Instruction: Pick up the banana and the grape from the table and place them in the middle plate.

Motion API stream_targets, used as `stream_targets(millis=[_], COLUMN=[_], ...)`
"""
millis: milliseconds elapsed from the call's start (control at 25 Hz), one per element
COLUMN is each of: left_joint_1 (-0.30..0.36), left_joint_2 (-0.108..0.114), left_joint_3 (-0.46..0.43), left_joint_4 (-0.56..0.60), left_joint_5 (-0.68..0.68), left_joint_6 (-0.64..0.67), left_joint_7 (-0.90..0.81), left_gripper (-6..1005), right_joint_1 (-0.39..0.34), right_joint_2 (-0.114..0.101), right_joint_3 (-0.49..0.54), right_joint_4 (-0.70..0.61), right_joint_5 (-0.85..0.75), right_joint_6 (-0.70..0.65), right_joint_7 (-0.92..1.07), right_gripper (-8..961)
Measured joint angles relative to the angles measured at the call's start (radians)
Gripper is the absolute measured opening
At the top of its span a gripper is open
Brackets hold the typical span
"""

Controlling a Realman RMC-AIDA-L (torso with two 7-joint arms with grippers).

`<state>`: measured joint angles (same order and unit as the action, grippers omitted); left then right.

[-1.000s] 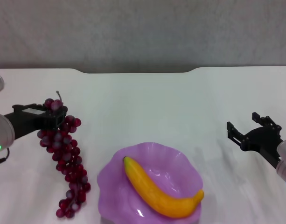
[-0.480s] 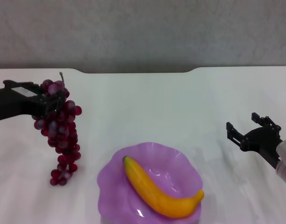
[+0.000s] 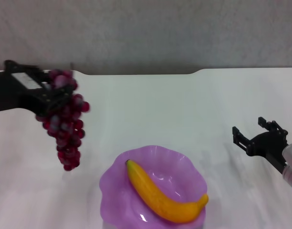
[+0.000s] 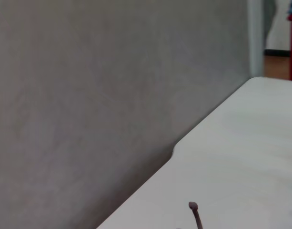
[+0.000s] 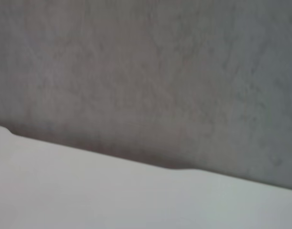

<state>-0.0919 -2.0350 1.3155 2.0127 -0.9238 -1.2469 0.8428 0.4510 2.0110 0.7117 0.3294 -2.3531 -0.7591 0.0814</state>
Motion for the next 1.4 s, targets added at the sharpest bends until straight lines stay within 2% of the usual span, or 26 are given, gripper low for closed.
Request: stream_targets(millis=[280,400,760,1000,1200,1280,1400], left_joint_1=[-0.133,-0.177,-0.267,-0.351,-0.346,-0.326,-0.293], left_joint_2=[0.002,0.002,0.000,0.004,0.000,-0.003,-0.005], left_joint_3=[-0.143,-0.170,-0.149,-0.188,-0.197,-0.164,-0.063], left_joint_4=[0.016,0.017,0.021,0.027,0.024,0.022,0.018], left_joint_5=[-0.112,-0.119,-0.132,-0.149,-0.178,-0.181,-0.145], left_joint_6=[-0.289,-0.366,-0.464,-0.511,-0.523,-0.518,-0.476], left_joint_7=[-0.017,-0.035,-0.098,-0.141,-0.125,-0.111,-0.094], left_gripper=[383,382,379,378,376,376,377], right_joint_1=[0.001,0.001,0.001,-0.005,0.000,0.001,0.002], right_joint_2=[-0.001,-0.002,0.000,-0.002,-0.002,-0.002,-0.002], right_joint_3=[0.000,0.000,0.000,0.000,0.000,0.000,0.000], right_joint_4=[-0.004,-0.003,-0.004,-0.007,-0.003,0.000,0.001], right_joint_5=[0.000,0.000,0.001,0.001,-0.001,-0.001,0.001], right_joint_6=[0.023,0.023,0.025,0.026,0.026,0.026,0.022], right_joint_7=[0.000,0.000,0.000,0.000,0.000,0.000,0.000], right_gripper=[818,818,819,818,819,819,819])
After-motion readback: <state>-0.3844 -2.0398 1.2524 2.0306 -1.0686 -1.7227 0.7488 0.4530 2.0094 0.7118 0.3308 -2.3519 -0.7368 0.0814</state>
